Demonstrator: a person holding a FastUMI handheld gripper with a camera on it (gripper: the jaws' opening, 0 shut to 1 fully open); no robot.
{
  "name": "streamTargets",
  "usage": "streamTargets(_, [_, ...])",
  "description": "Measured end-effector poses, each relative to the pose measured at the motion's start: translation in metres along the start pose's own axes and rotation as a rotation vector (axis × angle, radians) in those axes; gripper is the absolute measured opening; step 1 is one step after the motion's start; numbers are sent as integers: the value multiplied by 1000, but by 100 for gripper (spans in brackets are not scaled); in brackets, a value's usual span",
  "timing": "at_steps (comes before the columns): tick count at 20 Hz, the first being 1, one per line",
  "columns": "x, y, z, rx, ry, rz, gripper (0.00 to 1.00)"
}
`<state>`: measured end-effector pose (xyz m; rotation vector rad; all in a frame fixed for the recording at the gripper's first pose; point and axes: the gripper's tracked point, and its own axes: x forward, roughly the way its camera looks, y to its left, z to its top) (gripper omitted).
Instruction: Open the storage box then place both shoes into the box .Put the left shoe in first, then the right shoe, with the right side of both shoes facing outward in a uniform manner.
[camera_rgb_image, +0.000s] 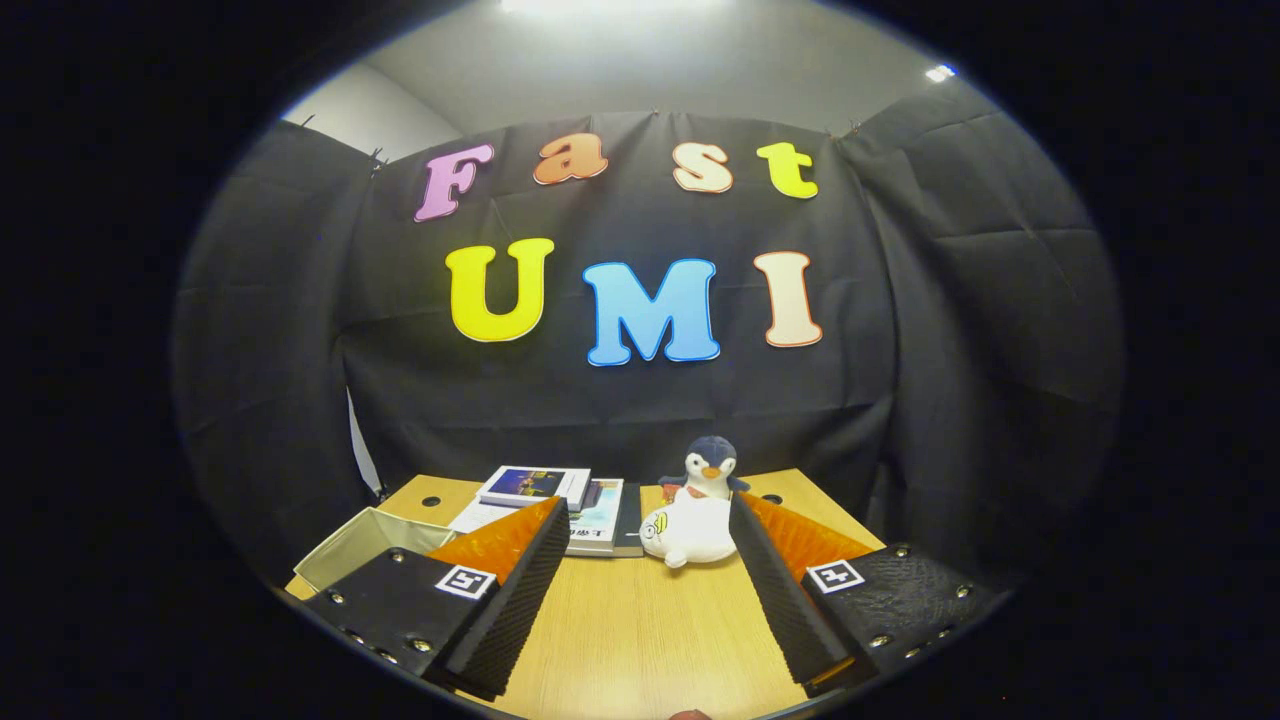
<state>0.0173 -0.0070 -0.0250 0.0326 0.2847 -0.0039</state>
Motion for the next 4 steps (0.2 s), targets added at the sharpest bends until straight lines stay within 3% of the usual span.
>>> streamTargets(4, [-1,-10,3,13,-16,0,97])
